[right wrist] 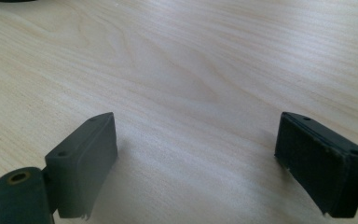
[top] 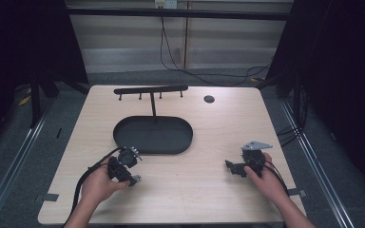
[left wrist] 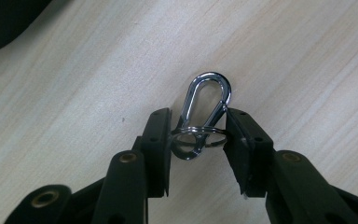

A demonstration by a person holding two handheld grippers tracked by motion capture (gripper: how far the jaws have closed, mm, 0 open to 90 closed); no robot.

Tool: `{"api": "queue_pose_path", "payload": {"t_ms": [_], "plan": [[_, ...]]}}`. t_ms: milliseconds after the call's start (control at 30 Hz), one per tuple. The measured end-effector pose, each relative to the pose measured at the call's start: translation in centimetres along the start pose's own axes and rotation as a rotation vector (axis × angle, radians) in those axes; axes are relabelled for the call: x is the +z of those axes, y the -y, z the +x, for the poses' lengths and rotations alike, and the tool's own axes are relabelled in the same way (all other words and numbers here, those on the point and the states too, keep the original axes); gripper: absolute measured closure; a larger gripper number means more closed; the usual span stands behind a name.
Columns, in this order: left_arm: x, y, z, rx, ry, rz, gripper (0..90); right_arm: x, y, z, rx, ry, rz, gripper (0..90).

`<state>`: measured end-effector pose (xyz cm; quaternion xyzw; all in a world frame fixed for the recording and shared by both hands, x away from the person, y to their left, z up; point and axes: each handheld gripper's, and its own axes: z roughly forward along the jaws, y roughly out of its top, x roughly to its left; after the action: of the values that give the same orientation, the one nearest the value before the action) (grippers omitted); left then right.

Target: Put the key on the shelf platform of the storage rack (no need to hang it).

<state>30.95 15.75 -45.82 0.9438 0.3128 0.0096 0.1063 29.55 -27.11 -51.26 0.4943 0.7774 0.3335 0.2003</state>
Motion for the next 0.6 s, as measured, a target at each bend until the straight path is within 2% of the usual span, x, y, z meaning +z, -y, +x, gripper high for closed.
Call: {"api": "queue_pose_path", "payload": {"t_ms": [233,467,600], "plan": [[-0.5,-0.5,0.0,-0.001,0.006,0.019,61.9,0.0,0.0,0.0,0.002,0.002,0.001,12.3],[-1.9,-1.2,0.3,0.005,0.017,0.027,61.9,0.0,0.0,0.0,0.001,0.001,0.001,12.3],[-2.8,-1.6,0.4,-0.003,0.019,0.016,61.9,0.0,0.0,0.0,-0.001,0.000,-0.001,12.3]]}}
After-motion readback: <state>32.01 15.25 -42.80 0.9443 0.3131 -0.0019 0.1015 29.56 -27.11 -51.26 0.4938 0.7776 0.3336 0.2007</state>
